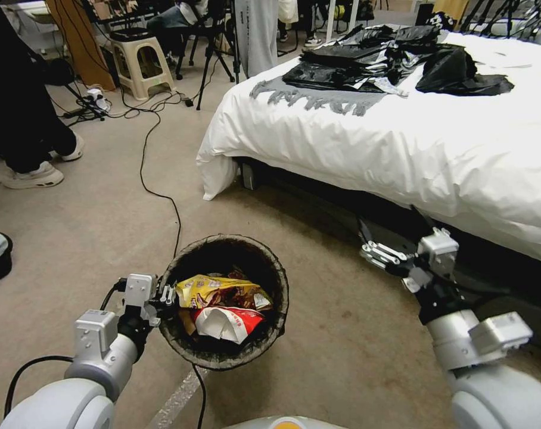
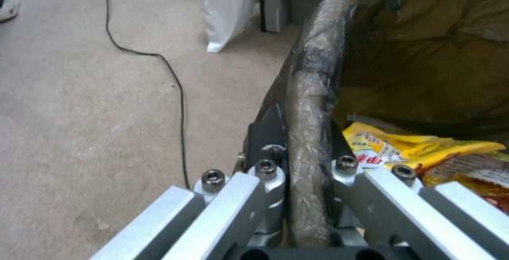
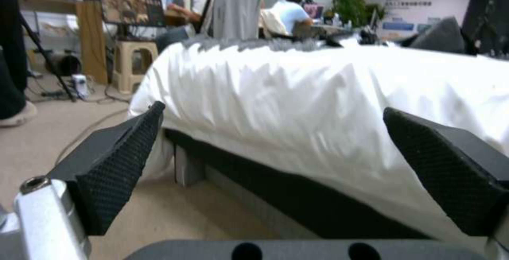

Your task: Pick up the trash bin, then pick up the garbage from the floor and place it into the trash bin.

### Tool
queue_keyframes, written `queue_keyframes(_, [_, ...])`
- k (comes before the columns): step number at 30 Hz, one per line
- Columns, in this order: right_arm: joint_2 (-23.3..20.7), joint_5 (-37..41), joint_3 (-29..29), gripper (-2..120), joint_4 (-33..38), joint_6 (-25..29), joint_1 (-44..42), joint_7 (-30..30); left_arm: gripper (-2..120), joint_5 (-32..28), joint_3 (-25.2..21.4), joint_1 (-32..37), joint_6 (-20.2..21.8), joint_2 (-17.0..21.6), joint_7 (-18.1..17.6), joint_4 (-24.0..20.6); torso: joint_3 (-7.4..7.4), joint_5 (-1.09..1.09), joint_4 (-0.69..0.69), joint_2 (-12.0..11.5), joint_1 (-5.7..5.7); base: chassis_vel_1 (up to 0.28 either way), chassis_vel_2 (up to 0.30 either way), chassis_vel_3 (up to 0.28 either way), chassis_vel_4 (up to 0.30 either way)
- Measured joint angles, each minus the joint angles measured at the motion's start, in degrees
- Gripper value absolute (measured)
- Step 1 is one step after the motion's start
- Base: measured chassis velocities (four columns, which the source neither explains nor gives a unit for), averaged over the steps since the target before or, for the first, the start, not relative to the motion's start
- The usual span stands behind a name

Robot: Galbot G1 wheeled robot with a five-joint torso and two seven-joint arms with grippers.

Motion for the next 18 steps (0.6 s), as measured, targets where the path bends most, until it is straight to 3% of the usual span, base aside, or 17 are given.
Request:
queue_keyframes(3, [2.23,-2.04,-1.30,100,-0.17,1.85,-2.73,-0.71,1,0.03,-0.11,-0.02,0.23,-0.67,-0.23,0.00,0.00,-0.01,0.00,0.00,0.00,0.000,0.000,0.000,0.000])
queue_keyframes(18, [1.97,-1.79,-2.74,100,-1.19,1.98,-2.40,-0.14,1,-0.09,-0.66,-0.46,0.31,-3.07,-0.73,0.00,0.00,0.00,0.01,0.00,0.00,0.011,0.015,0.011,0.016])
